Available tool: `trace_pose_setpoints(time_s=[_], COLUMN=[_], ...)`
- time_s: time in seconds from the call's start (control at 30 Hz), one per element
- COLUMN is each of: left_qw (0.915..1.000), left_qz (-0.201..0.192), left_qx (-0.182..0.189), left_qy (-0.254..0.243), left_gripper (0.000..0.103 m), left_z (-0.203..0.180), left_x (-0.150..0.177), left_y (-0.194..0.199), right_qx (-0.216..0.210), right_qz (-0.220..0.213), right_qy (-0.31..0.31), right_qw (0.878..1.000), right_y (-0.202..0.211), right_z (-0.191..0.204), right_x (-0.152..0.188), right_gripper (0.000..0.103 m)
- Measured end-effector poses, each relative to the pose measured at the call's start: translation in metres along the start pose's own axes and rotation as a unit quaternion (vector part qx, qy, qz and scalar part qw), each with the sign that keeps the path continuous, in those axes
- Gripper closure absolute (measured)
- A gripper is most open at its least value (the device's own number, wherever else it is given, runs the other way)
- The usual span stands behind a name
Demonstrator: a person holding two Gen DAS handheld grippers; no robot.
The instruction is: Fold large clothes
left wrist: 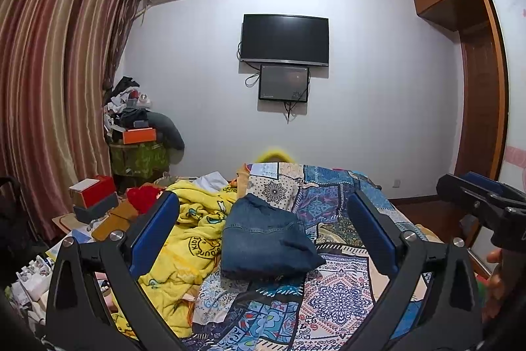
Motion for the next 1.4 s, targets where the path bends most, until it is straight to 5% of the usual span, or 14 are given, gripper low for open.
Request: trace_pose_setpoints(time_s=[1.4], left_qw=[0.9992], left_qz=[0.004], left_qx=[0.037], left_qy=[-0.016], left_gripper=[0.001], left_z=[0.0021], left_x=[-0.0064], left_y=[0.0038], right_qx=[0.011], right_qz=[0.005], right_qy=[-0.004], right_qw=[1.0], right_y=[0.0022], right_z=[-0.0008], right_x=[0.0026], right_gripper=[0.0])
Point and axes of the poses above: each gripper's, at about its wrist camera, not at the fingertips, and y roughly against the way its jaws point, z to its left, x to its underside, the point moved 1 cm from there along -y, roughly the way its jaws point, and after that the axes turned 14 degrees about z, right-handed, at the moved point
